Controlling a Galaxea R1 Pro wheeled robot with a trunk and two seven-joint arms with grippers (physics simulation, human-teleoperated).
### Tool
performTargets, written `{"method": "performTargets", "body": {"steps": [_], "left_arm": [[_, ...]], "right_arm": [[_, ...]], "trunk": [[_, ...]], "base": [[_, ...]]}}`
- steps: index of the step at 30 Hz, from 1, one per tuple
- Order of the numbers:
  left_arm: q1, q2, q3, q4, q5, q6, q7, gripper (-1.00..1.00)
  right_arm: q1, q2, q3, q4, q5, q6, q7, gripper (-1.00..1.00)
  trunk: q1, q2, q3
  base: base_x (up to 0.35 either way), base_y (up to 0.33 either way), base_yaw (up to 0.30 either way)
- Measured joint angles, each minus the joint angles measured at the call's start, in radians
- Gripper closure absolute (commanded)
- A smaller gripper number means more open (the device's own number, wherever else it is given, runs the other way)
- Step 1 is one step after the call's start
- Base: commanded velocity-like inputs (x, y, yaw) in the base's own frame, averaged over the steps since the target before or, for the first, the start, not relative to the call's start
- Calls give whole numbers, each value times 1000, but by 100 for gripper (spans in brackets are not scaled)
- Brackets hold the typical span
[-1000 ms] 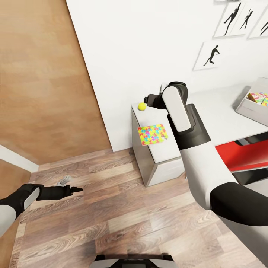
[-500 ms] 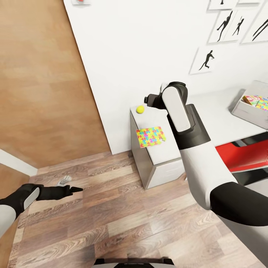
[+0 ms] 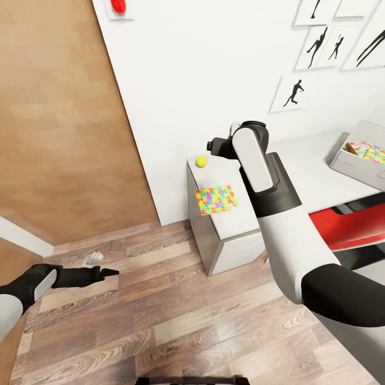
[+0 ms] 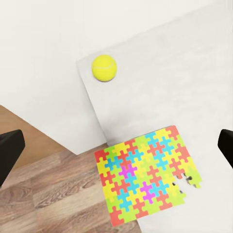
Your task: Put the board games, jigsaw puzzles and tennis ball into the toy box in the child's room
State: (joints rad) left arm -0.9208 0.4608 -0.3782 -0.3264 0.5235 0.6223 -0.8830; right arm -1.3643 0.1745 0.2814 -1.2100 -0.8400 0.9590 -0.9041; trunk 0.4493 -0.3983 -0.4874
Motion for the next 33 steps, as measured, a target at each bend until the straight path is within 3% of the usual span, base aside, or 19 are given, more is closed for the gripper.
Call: {"method": "performTargets", "body": {"steps": [33], "left_arm": [[1,-1,-1,0,-2,-1,1,-100]], "right_arm": [[3,0,-1,2,3,-1,0,-100]], "trunk": [[0,0,55]], "base": [[0,0,0]]}}
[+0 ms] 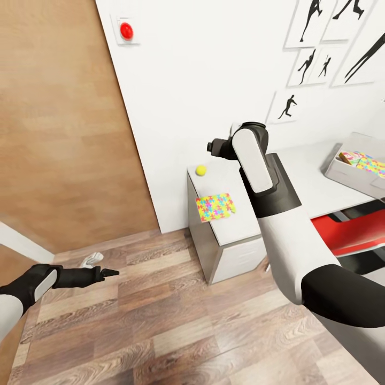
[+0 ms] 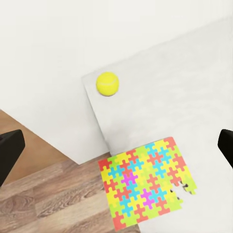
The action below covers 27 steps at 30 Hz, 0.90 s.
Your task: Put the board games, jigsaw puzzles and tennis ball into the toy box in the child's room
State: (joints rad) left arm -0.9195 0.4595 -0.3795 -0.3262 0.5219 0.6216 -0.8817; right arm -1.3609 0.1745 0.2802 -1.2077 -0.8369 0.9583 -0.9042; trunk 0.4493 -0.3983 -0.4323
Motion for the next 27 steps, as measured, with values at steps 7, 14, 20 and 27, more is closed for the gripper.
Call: {"method": "performTargets", "body": {"steps": [7,14,20,27], "left_arm": [[0,0,0,-1,0,-1,0,-100],[0,0,0,0,0,0,0,-100],[0,0,0,0,0,-1,0,-100],[1,0,0,0,-1,0,0,-100]], "right_arm": [[30,0,0,-3,-1,0,-1,-100],[58,0,0,-7,-1,1,-3,-100],[96,0,0,-21,-1,-2,-3,-100],[126,0,-1,-67,-4,-4,-3,-100]], "trunk": [[0,0,12],[0,0,23],[0,0,33],[0,0,45]], "base": [[0,0,0],[0,0,44],[0,0,81],[0,0,98]]}}
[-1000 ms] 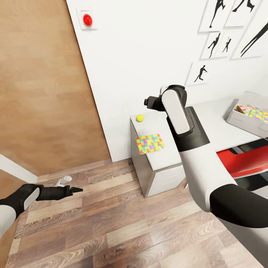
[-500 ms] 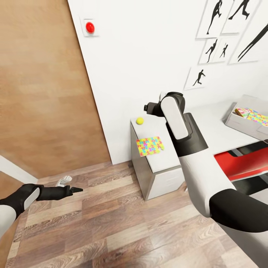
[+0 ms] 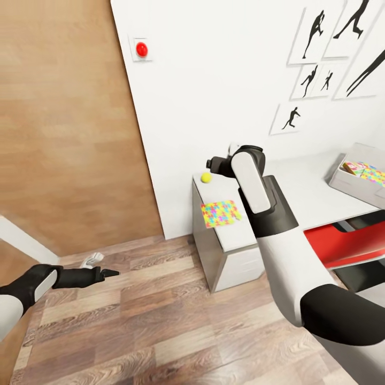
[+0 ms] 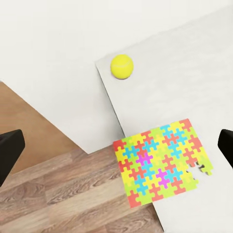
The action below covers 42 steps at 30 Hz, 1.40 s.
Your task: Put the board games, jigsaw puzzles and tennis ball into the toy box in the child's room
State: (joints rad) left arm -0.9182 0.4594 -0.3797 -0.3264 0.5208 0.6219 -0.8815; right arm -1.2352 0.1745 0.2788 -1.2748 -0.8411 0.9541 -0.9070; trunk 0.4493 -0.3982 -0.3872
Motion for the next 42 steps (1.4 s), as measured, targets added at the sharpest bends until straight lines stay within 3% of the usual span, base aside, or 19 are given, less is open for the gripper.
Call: {"method": "performTargets", "body": {"steps": [16,24,42], "left_arm": [[0,1,0,0,1,0,-2,-100],[0,2,0,0,1,0,-2,-100],[0,0,-2,0,1,0,-1,-100]], "right_arm": [[44,0,-5,-12,1,-1,1,-100],[66,0,-8,-74,0,-2,2,-100],[83,0,-10,-92,-6,-3,5,-100]], "trunk": [[0,0,25],[0,0,38],[0,0,68]], "base": [[0,0,148],[0,0,90],[0,0,-100]]}}
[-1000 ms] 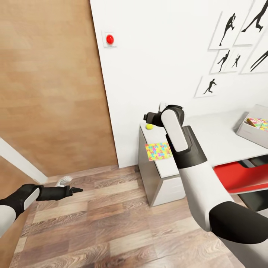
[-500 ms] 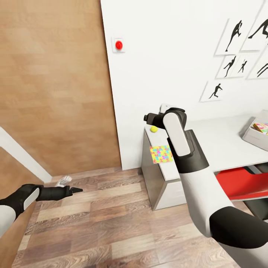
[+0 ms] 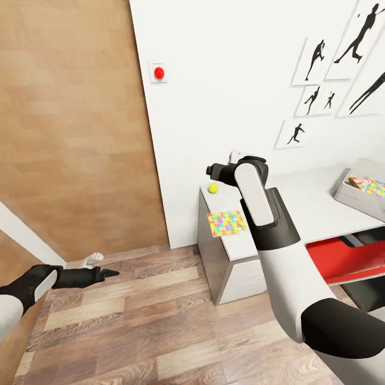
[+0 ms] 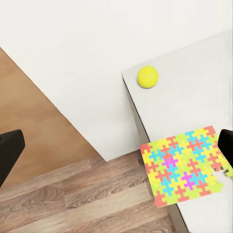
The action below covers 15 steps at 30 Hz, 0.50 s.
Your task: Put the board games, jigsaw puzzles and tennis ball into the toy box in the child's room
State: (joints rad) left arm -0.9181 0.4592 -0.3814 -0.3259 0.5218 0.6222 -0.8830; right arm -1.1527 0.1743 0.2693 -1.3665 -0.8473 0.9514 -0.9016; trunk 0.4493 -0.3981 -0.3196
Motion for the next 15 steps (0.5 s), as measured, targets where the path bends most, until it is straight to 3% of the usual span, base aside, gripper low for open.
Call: {"method": "performTargets", "body": {"steps": [15], "left_arm": [[1,0,0,0,1,0,0,-100]], "right_arm": [[30,0,3,1,-2,-40,-4,-100]], "trunk": [[0,0,25]], "base": [[0,0,-141]]}}
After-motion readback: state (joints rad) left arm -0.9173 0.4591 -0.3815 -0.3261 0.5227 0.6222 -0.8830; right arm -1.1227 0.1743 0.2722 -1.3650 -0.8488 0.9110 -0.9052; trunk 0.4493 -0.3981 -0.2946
